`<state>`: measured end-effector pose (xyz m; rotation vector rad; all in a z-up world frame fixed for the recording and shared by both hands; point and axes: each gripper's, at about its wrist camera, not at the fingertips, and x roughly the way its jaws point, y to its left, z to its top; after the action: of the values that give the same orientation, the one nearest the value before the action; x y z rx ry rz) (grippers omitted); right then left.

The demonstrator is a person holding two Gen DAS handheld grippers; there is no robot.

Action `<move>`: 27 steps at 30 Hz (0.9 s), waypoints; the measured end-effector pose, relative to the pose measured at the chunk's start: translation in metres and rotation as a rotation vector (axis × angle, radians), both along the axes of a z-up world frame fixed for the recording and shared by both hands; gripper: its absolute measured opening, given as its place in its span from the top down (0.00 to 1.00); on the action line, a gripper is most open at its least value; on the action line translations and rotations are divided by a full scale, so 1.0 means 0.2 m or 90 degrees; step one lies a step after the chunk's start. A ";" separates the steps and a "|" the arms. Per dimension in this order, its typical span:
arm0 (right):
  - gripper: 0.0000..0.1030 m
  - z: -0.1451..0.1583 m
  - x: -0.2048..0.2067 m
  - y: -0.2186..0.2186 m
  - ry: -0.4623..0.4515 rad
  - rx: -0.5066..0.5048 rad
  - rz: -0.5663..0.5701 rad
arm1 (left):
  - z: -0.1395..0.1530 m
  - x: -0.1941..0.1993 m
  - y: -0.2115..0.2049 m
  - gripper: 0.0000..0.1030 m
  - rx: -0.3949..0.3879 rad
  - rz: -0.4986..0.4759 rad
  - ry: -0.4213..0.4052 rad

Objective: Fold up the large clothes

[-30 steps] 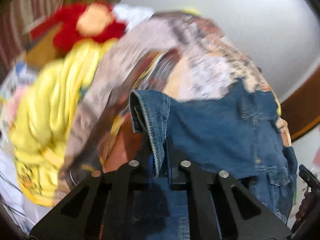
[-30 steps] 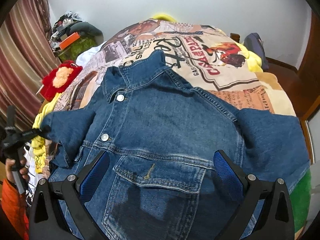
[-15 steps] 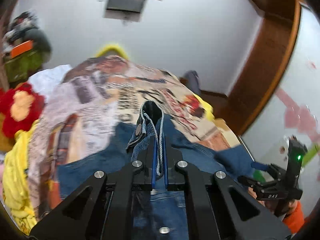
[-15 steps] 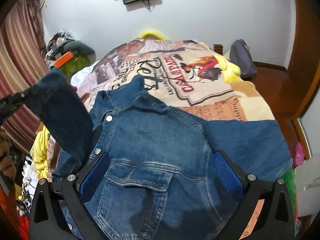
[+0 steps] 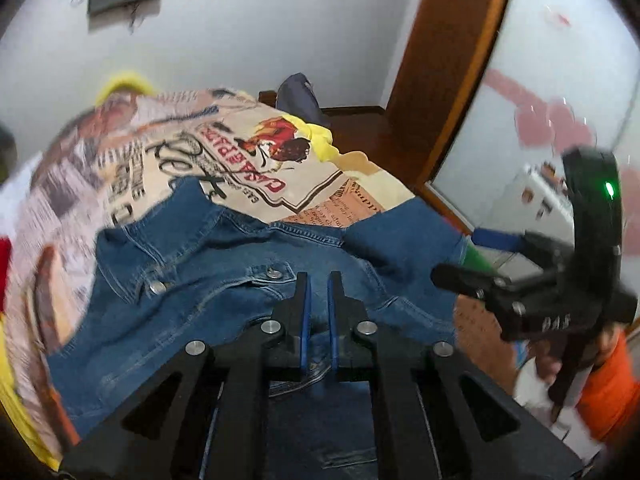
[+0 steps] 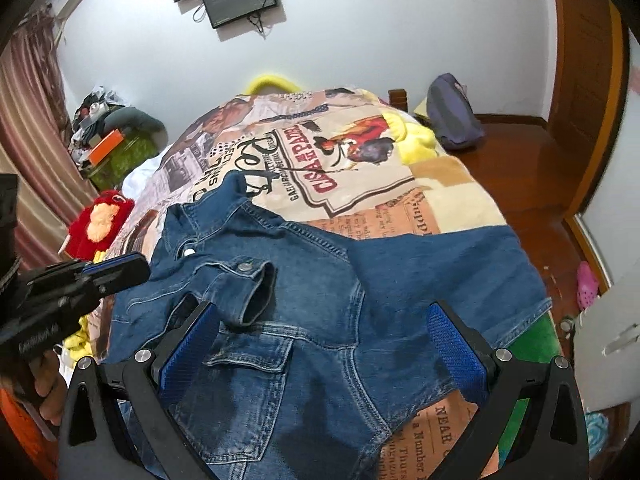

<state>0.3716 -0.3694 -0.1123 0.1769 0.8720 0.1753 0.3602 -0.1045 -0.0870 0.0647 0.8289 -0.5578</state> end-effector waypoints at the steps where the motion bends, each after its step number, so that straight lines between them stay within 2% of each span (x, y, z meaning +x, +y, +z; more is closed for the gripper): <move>1: 0.00 -0.01 0.01 0.00 0.007 0.010 0.003 | 0.02 -0.03 0.02 0.82 0.006 0.001 -0.010; 2: 0.00 -0.02 0.02 0.00 0.015 0.021 0.005 | 0.03 -0.04 0.04 0.65 0.009 0.007 -0.016; 3: 0.00 -0.03 0.03 0.01 0.021 0.026 0.005 | 0.04 -0.06 0.08 0.55 0.012 0.019 -0.022; 4: 0.00 -0.04 0.05 0.02 0.027 0.033 0.007 | 0.04 -0.07 0.14 0.38 0.012 0.036 -0.030; 5: 0.00 -0.05 0.06 0.04 0.033 0.041 0.013 | 0.03 -0.07 0.19 0.33 0.011 0.052 -0.037; 10: 0.00 -0.12 0.20 0.15 0.078 0.097 0.053 | -0.05 -0.09 0.51 0.32 0.062 0.149 -0.032; 16: 0.00 -0.27 0.41 0.31 0.158 0.154 0.072 | -0.27 -0.13 0.93 0.32 0.099 0.279 0.042; 22: 0.01 -0.44 0.56 0.46 0.217 0.124 0.078 | -0.50 -0.24 1.21 0.32 0.091 0.365 0.112; 24: 0.04 -0.50 0.59 0.51 0.236 0.125 0.095 | -0.58 -0.27 1.26 0.32 0.082 0.385 0.138; 26: 0.19 -0.57 0.61 0.56 0.272 0.156 0.111 | -0.63 -0.30 1.30 0.32 0.074 0.400 0.158; 27: 0.20 -0.59 0.61 0.57 0.286 0.169 0.115 | -0.65 -0.31 1.31 0.32 0.071 0.405 0.165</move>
<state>0.4945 -0.2550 -0.2302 0.3952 1.3121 0.4326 0.2981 0.1567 -0.2174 -0.1694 1.0701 0.0844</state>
